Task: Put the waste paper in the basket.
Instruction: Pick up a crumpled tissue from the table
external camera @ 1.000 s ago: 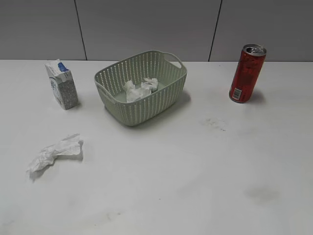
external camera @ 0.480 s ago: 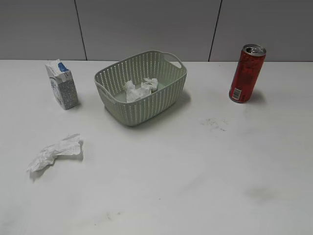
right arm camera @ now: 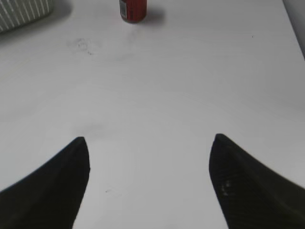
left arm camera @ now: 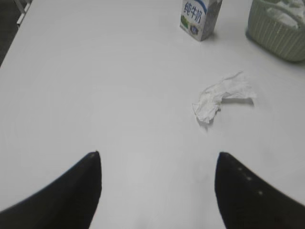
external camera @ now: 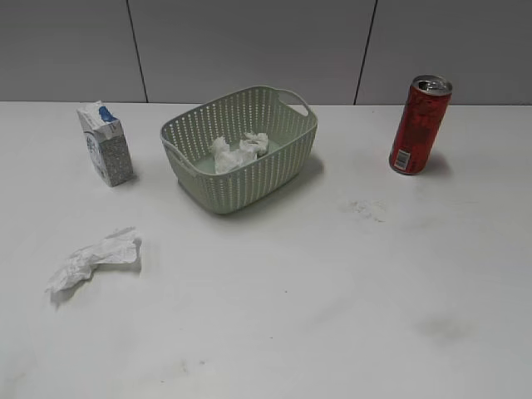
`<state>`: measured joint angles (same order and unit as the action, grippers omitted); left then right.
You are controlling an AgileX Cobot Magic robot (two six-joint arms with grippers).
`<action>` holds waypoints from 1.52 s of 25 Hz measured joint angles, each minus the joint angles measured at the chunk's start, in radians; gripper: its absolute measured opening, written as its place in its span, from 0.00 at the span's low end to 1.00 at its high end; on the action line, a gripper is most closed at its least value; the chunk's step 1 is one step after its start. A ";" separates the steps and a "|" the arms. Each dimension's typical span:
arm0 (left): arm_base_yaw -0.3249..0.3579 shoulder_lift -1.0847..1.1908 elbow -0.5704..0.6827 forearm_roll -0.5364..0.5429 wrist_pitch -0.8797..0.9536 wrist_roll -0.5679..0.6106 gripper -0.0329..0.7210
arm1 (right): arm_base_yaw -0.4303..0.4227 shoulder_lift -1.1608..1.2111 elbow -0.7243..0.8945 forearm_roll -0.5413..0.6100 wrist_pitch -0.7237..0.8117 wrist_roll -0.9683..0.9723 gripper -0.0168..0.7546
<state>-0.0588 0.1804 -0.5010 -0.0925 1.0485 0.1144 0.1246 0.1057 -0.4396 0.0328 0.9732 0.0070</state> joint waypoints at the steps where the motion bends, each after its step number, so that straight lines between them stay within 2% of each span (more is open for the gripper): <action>1: 0.000 0.028 0.000 0.000 0.000 0.000 0.79 | 0.000 -0.035 0.001 0.000 0.000 0.000 0.79; 5: 0.000 0.131 -0.002 0.000 -0.002 0.012 0.79 | 0.000 -0.109 0.008 0.000 -0.005 0.001 0.79; 17: -0.029 0.362 -0.078 -0.001 -0.125 0.081 0.79 | 0.000 -0.111 0.018 0.000 -0.017 0.005 0.79; 25: -0.040 0.679 -0.193 -0.007 -0.178 0.137 0.79 | 0.000 -0.111 0.020 0.000 -0.020 0.005 0.79; 29: -0.083 0.860 -0.276 -0.008 -0.187 0.158 0.79 | 0.000 -0.111 0.020 0.000 -0.021 0.006 0.79; 38: -0.248 1.261 -0.457 0.033 -0.203 0.165 0.79 | 0.000 -0.111 0.020 0.000 -0.021 0.006 0.79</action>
<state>-0.3068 1.4411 -0.9582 -0.0590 0.8459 0.2793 0.1246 -0.0049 -0.4199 0.0328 0.9519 0.0125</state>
